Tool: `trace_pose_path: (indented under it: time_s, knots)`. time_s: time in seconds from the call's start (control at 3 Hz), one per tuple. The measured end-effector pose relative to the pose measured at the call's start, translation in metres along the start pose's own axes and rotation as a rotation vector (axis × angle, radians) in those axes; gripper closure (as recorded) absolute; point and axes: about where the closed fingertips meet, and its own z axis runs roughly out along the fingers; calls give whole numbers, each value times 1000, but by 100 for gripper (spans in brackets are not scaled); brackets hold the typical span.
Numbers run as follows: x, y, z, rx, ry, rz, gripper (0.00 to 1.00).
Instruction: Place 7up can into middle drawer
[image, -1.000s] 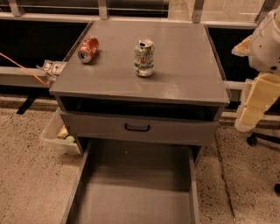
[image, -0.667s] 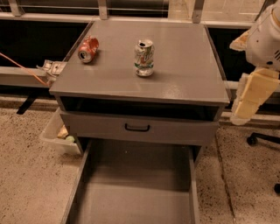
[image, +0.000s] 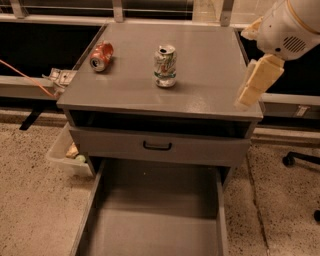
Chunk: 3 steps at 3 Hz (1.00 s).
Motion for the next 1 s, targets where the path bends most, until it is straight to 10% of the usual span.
trace_pose_path:
  time_s: [0.33, 1.0]
  knots:
    - [-28, -22, 30, -39, -147, 37, 0]
    - [-32, -29, 48, -55, -178, 40, 0]
